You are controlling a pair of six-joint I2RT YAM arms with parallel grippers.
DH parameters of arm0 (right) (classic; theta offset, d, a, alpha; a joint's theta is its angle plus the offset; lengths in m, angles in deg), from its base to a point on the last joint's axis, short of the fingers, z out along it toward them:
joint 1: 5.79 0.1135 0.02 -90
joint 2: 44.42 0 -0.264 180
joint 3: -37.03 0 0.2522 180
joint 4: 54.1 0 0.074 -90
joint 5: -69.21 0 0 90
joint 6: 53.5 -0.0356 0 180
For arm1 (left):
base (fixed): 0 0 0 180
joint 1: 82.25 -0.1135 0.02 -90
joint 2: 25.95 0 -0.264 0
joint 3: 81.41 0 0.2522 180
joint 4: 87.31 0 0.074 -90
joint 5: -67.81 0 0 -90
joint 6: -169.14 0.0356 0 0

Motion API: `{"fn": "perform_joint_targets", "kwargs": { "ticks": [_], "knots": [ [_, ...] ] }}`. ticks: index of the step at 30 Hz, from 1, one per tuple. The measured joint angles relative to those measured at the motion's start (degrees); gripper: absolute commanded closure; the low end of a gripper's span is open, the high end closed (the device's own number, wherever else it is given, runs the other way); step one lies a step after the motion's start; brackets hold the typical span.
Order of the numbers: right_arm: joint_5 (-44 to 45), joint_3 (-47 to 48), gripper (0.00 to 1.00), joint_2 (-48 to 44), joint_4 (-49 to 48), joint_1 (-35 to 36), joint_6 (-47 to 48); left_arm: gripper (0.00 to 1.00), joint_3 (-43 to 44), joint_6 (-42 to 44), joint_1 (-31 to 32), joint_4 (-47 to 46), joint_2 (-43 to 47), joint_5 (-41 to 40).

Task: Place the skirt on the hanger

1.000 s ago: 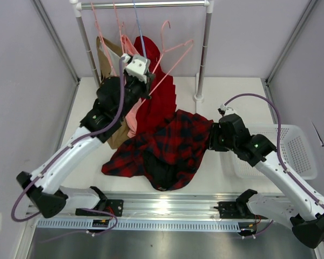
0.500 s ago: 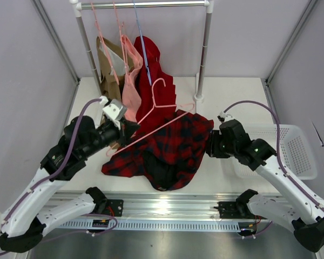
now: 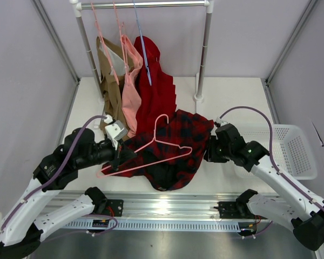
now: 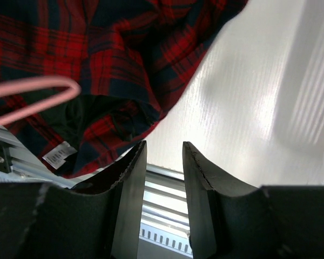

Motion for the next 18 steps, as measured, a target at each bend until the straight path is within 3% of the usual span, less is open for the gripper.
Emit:
{"fn": "perform_joint_targets", "kwargs": {
  "ticks": [18],
  "knots": [
    [-4.02, -6.51, 0.65, 2.05, -8.81, 4.63, -5.20, 1.00, 0.02, 0.11, 2.36, 7.45, -4.20, 1.92]
  ]
}}
